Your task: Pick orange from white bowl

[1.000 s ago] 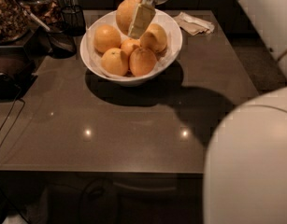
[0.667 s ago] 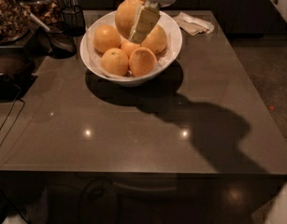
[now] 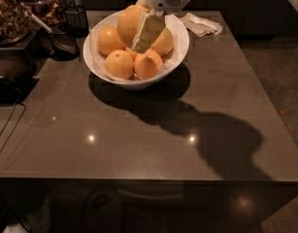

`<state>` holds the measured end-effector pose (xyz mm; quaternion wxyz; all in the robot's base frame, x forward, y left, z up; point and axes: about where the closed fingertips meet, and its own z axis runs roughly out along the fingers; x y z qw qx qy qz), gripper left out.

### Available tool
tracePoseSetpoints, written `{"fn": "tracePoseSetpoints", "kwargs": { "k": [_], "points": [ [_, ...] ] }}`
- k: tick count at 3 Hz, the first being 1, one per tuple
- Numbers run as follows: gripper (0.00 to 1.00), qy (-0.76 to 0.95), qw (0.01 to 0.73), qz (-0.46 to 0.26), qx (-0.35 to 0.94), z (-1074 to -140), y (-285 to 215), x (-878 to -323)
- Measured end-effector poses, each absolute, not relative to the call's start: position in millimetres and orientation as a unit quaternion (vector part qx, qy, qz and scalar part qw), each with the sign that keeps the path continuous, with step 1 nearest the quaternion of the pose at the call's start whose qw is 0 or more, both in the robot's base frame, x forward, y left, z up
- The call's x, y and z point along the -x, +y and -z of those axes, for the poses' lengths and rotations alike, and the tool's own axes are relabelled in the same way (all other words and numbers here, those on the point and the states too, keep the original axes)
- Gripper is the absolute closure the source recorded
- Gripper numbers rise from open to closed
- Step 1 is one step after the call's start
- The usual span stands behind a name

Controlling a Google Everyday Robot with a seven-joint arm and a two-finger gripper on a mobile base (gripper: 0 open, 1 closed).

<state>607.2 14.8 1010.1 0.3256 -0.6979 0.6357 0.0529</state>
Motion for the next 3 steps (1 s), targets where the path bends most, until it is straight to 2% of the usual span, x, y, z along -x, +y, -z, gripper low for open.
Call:
{"fn": "tracePoseSetpoints", "kwargs": {
  "k": [2,3],
  "points": [
    [1.00,0.645,0.364,-0.071,0.668,-1021,20,-552],
    [1.00,0.646,0.363,-0.070,0.668,-1019,20,-551]
  ]
}}
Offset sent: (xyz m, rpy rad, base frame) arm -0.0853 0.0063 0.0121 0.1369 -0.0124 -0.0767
